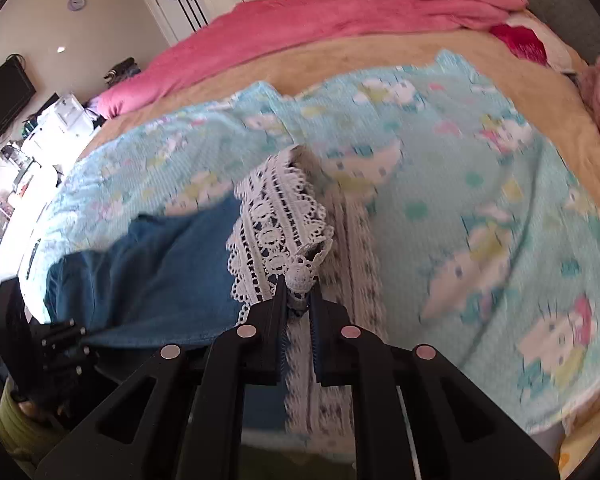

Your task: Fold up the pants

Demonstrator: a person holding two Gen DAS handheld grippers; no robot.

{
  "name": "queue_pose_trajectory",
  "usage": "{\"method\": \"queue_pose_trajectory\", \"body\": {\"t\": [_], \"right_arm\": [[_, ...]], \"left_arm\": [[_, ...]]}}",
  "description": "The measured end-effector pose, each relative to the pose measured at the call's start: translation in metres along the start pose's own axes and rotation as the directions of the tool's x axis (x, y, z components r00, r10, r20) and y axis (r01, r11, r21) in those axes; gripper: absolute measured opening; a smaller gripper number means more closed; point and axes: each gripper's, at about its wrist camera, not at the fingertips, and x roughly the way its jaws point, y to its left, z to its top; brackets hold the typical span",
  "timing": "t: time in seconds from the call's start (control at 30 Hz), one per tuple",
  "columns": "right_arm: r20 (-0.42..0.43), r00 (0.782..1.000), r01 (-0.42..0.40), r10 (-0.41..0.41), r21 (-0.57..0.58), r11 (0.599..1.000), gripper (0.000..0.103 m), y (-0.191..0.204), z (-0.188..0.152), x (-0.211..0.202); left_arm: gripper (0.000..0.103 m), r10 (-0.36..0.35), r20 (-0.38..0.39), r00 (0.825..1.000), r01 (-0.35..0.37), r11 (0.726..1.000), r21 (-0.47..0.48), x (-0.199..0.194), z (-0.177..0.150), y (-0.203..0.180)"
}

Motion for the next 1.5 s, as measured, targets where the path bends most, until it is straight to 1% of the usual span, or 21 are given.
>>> {"method": "queue_pose_trajectory", "body": {"t": [0.17, 0.3, 0.5, 0.6, 0.67, 0.7, 0.77, 0.83, 0.9, 0.97, 1.0, 1.07, 1.1, 1.13, 1.17, 1.2, 1.27, 1.37, 1.4, 1.43, 1.5], "right_arm": [[-0.062, 0.998, 0.015, -0.012, 0.054, 0.998, 0.009, -0.014, -0.035, -0.001], [-0.094, 0.995, 0.028, -0.021, 0.074, 0.997, 0.009, -0.018, -0.05, -0.002], [-0.111, 0.993, 0.042, -0.031, 0.099, 0.994, 0.009, -0.025, -0.059, 0.001], [-0.131, 0.99, 0.065, -0.054, 0.084, 0.994, 0.01, -0.025, -0.063, 0.007], [-0.159, 0.985, 0.084, -0.071, 0.08, 0.993, 0.019, -0.026, -0.061, 0.009], [-0.168, 0.982, 0.105, -0.091, 0.076, 0.992, 0.029, -0.028, -0.059, 0.007], [-0.144, 0.982, 0.134, -0.123, 0.072, 0.988, 0.031, -0.032, -0.052, -0.002], [-0.073, 0.987, 0.15, -0.145, 0.066, 0.986, 0.031, -0.033, -0.041, -0.021], [-0.019, 0.993, 0.115, -0.115, 0.035, 0.993, 0.032, -0.026, -0.032, -0.031], [-0.011, 0.998, 0.061, -0.062, -0.029, 0.998, 0.032, -0.009, -0.029, -0.03], [-0.02, 1.0, 0.021, -0.023, -0.075, 0.997, 0.032, 0.005, -0.031, -0.024], [-0.063, 0.997, -0.058, 0.049, -0.149, 0.987, 0.032, 0.03, -0.035, -0.01], [-0.093, 0.992, -0.102, 0.086, -0.191, 0.976, 0.032, 0.045, -0.039, 0.0], [-0.116, 0.986, -0.14, 0.117, -0.222, 0.965, 0.032, 0.057, -0.042, 0.008], [-0.142, 0.98, -0.173, 0.141, -0.245, 0.954, 0.032, 0.068, -0.045, 0.017], [-0.163, 0.974, -0.195, 0.156, -0.261, 0.945, 0.032, 0.077, -0.047, 0.024], [-0.21, 0.964, -0.221, 0.165, -0.283, 0.933, 0.033, 0.088, -0.052, 0.038], [-0.281, 0.957, -0.157, 0.067, -0.311, 0.938, 0.035, 0.089, -0.055, 0.06], [-0.304, 0.951, -0.147, 0.051, -0.302, 0.942, 0.035, 0.084, -0.058, 0.067], [-0.303, 0.951, -0.157, 0.065, -0.288, 0.945, 0.035, 0.081, -0.058, 0.067], [-0.302, 0.95, -0.171, 0.085, -0.272, 0.947, 0.035, 0.079, -0.056, 0.065]], "left_arm": [[0.001, -0.004, -0.02, 1.0, 0.004, 0.999, 0.033, 0.006, -0.005, -0.007], [0.002, 0.004, -0.033, 0.999, -0.002, 0.999, 0.051, 0.009, -0.01, -0.012], [0.005, 0.0, -0.038, 0.999, 0.002, 0.998, 0.058, 0.012, -0.013, -0.014], [0.006, 0.005, -0.041, 0.999, -0.002, 0.997, 0.073, 0.012, -0.014, -0.017], [0.006, 0.0, -0.041, 0.999, 0.003, 0.998, 0.07, 0.011, -0.016, -0.017], [0.006, -0.002, -0.041, 0.999, 0.005, 0.998, 0.067, 0.011, -0.016, -0.017], [0.006, -0.004, -0.041, 0.999, 0.007, 0.998, 0.065, 0.01, -0.017, -0.016], [0.006, -0.004, -0.04, 0.999, 0.007, 0.998, 0.065, 0.01, -0.018, -0.016], [0.007, -0.007, -0.041, 0.999, 0.009, 0.998, 0.062, 0.01, -0.018, -0.016], [0.01, -0.008, -0.041, 0.999, 0.01, 0.998, 0.06, 0.009, -0.02, -0.017], [0.012, -0.009, -0.042, 0.999, 0.012, 0.998, 0.061, 0.009, -0.022, -0.018], [0.019, -0.009, -0.045, 0.999, 0.012, 0.998, 0.062, 0.006, -0.025, -0.019], [0.021, -0.007, -0.047, 0.999, 0.01, 0.998, 0.062, 0.005, -0.026, -0.02], [0.026, -0.006, -0.049, 0.999, 0.009, 0.998, 0.063, 0.003, -0.028, -0.02], [0.032, -0.002, -0.052, 0.999, 0.005, 0.998, 0.062, 0.001, -0.03, -0.02], [0.034, 0.005, -0.055, 0.998, -0.001, 0.998, 0.062, -0.001, -0.032, -0.02], [0.039, 0.021, -0.057, 0.998, -0.017, 0.998, 0.061, -0.01, -0.038, -0.018], [0.048, 0.04, -0.034, 0.999, -0.039, 0.999, 0.021, -0.029, -0.046, -0.005], [0.049, 0.048, -0.019, 0.999, -0.048, 0.999, -0.001, -0.037, -0.047, 0.001], [0.052, 0.064, 0.0, 0.998, -0.064, 0.998, -0.03, -0.046, -0.049, 0.01], [0.056, 0.126, 0.031, 0.992, -0.122, 0.987, -0.105, -0.063, -0.05, 0.033]]}}
